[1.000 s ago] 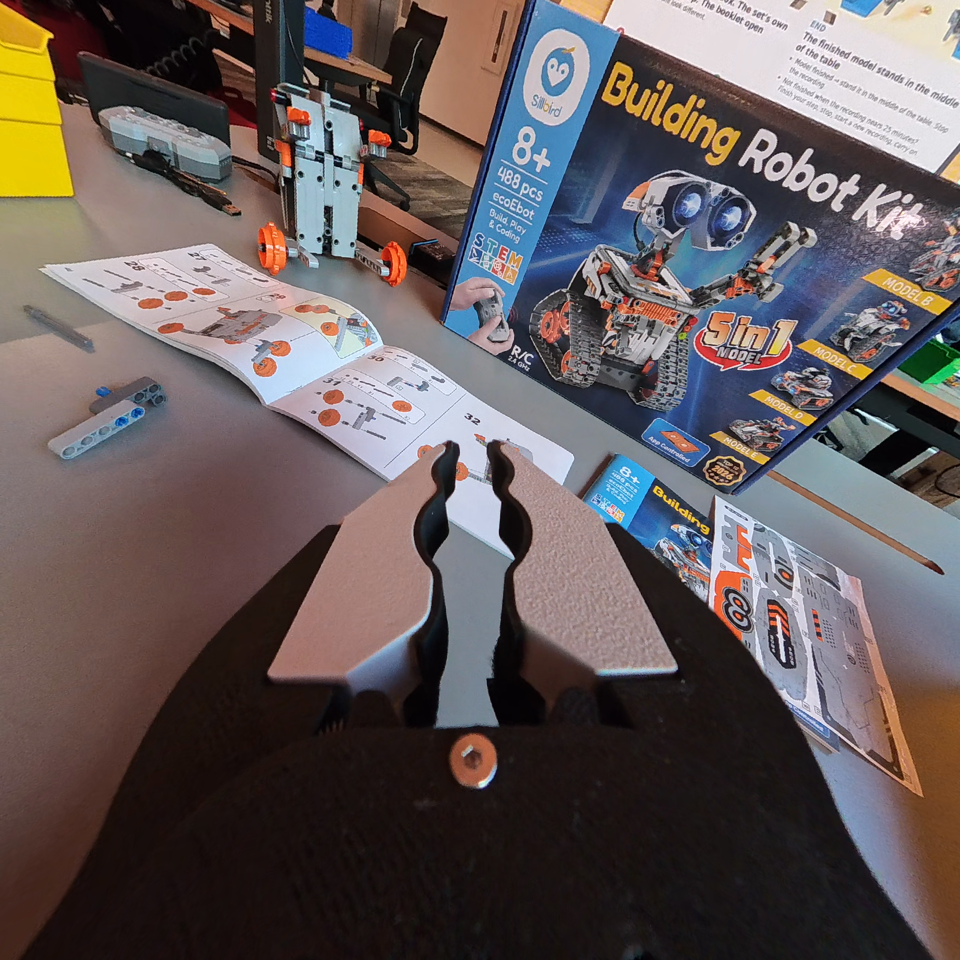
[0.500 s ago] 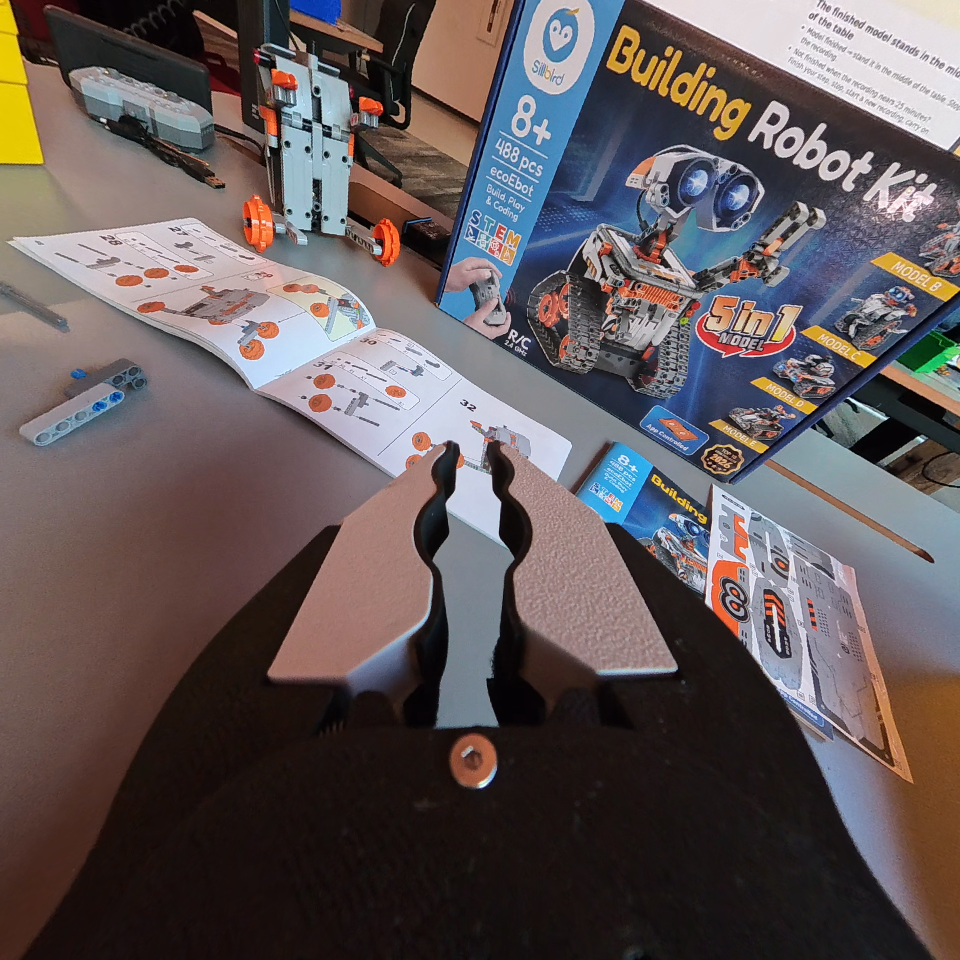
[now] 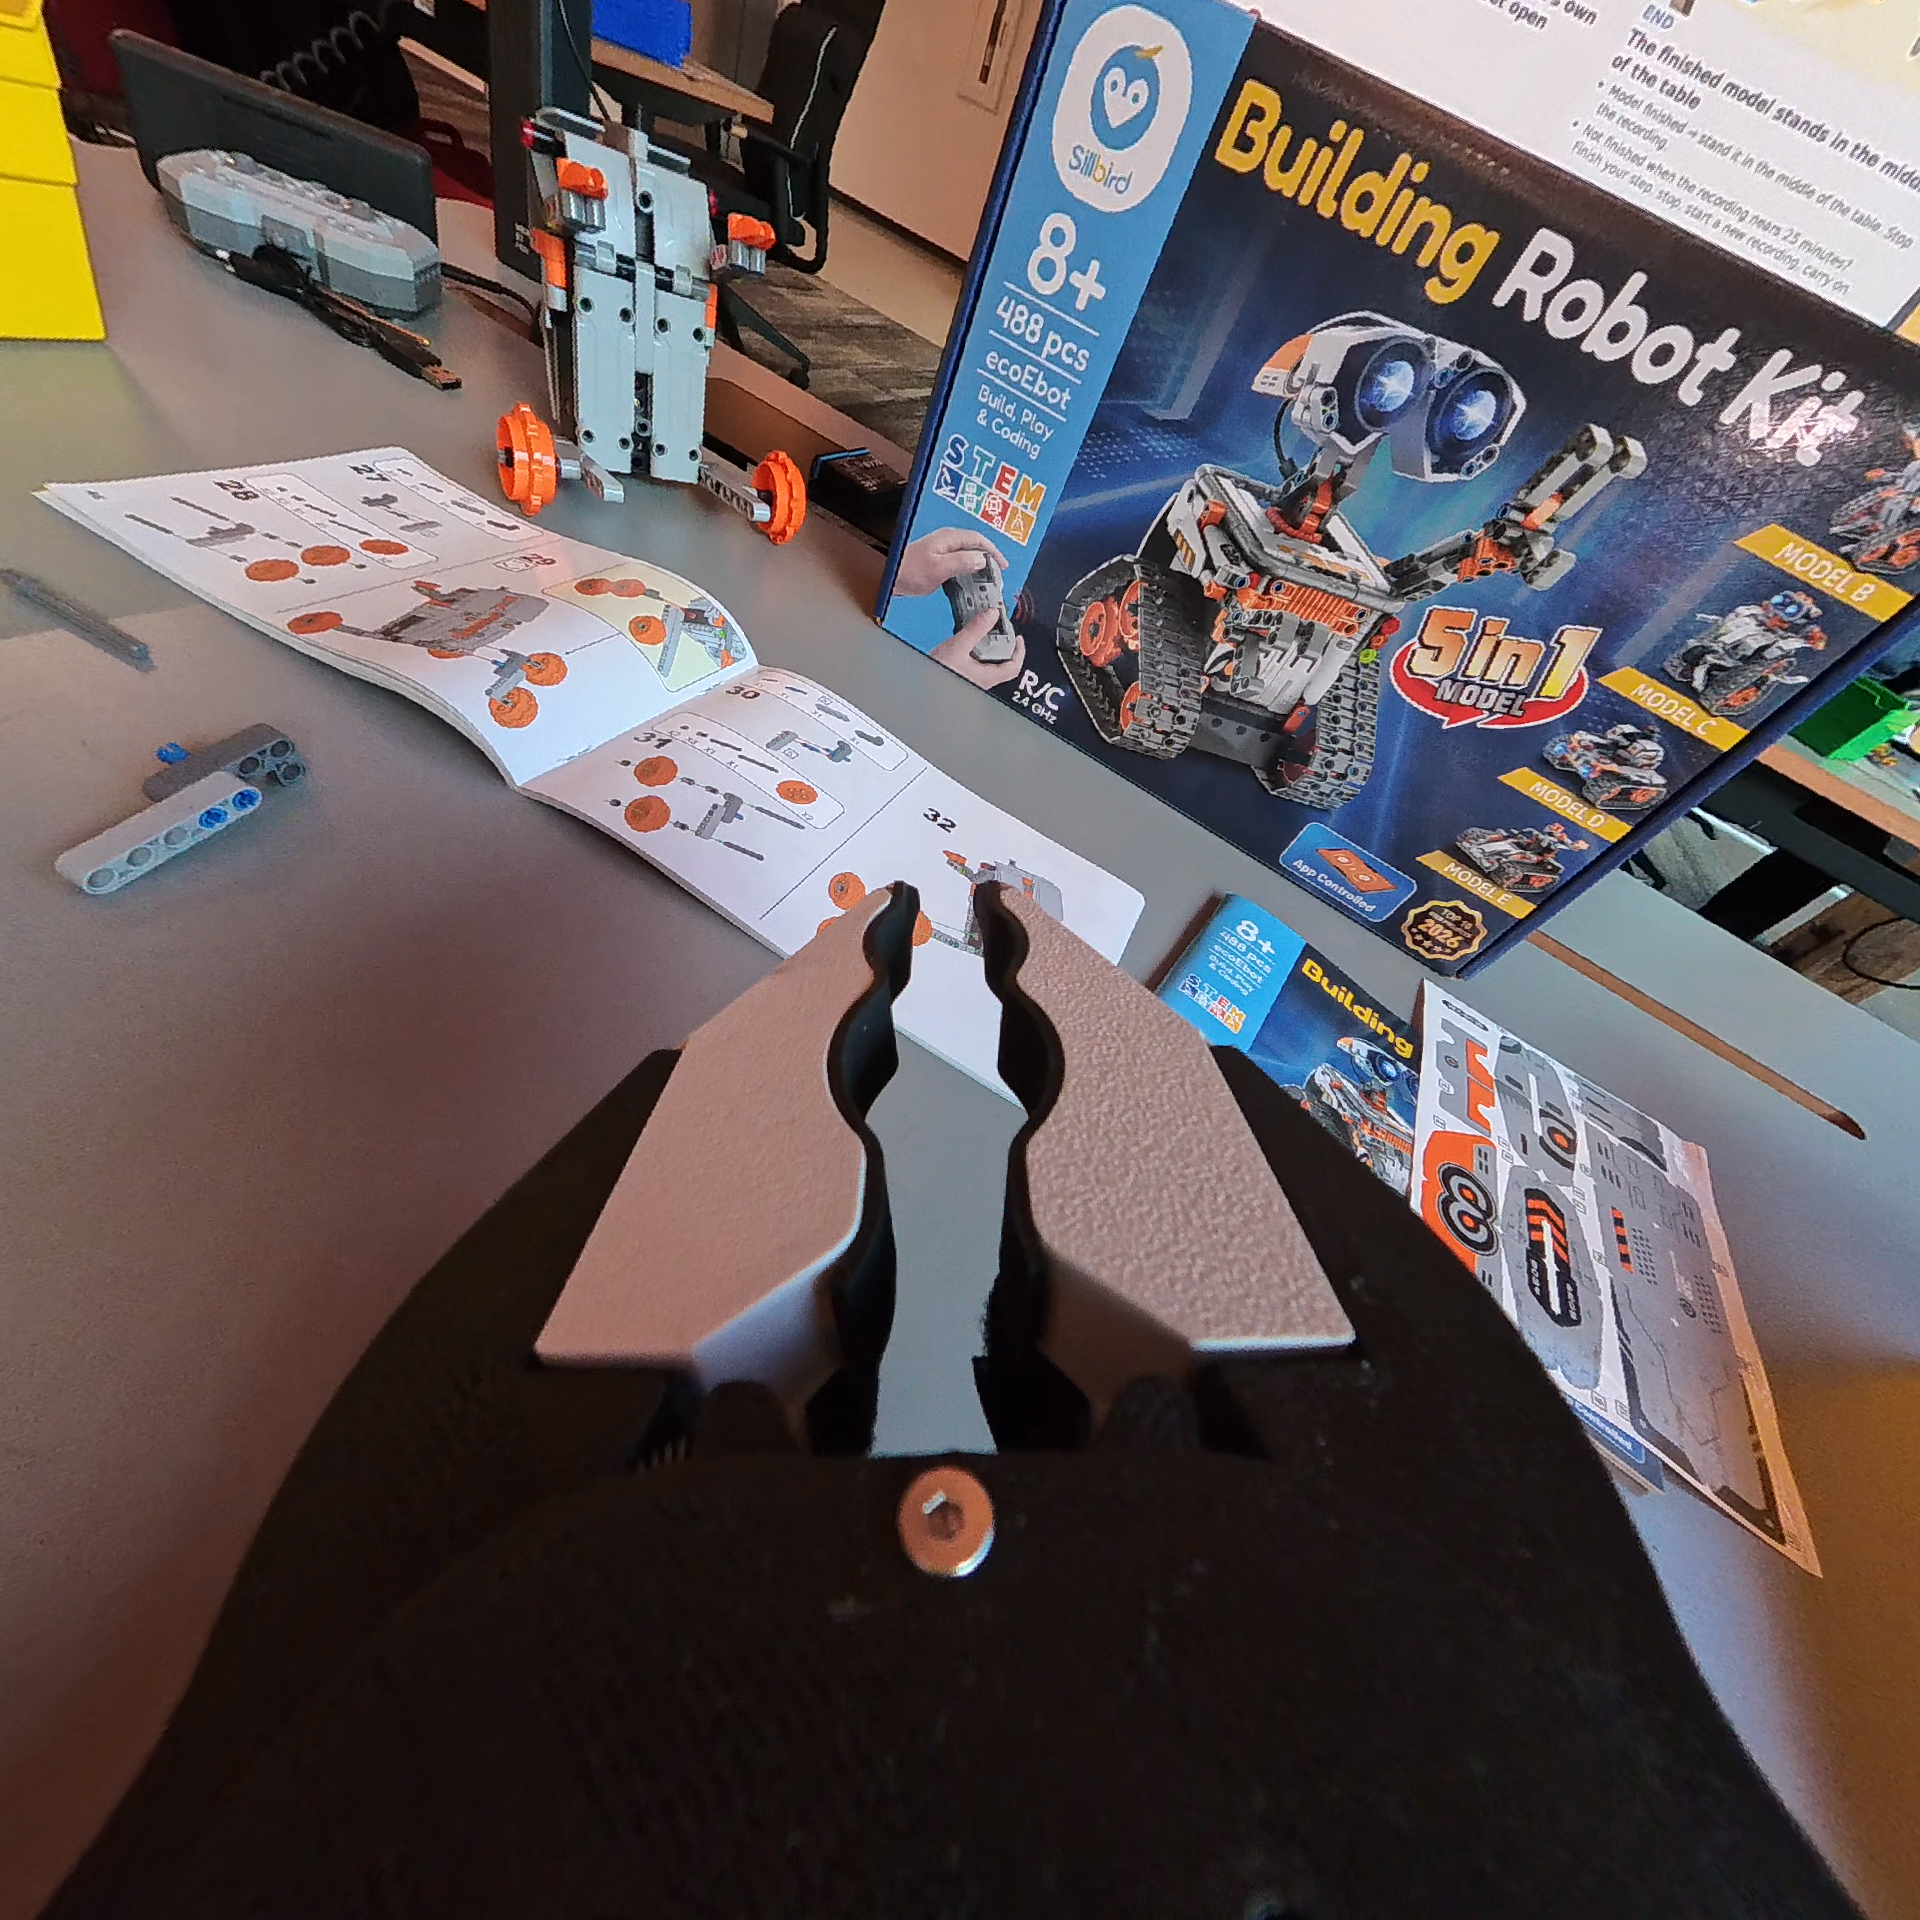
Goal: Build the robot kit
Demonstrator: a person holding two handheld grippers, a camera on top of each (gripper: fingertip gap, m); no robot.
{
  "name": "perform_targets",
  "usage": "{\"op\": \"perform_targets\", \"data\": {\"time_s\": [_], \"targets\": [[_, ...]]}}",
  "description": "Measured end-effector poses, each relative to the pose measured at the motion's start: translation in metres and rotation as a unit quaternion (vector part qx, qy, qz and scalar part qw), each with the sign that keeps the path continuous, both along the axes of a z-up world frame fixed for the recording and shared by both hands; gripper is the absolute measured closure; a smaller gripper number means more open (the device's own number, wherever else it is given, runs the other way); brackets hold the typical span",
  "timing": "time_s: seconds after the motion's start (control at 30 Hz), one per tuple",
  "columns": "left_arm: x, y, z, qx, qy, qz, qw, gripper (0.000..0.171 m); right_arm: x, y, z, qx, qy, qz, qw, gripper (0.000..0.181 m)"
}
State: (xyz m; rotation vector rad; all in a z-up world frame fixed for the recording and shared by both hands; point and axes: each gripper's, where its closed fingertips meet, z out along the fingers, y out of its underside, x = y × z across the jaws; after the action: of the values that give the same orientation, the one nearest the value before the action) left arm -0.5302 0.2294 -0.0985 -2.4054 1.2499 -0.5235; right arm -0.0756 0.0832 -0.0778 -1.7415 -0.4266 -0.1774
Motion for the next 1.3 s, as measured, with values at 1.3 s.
{"op": "perform_targets", "data": {"time_s": [1.3], "targets": [[-0.035, -0.067, -0.006, -0.062, 0.023, -0.043, 0.997, 0.123, 0.000, -0.002, 0.003, 0.002, -0.027, -0.004, 1.000, 0.170]]}}
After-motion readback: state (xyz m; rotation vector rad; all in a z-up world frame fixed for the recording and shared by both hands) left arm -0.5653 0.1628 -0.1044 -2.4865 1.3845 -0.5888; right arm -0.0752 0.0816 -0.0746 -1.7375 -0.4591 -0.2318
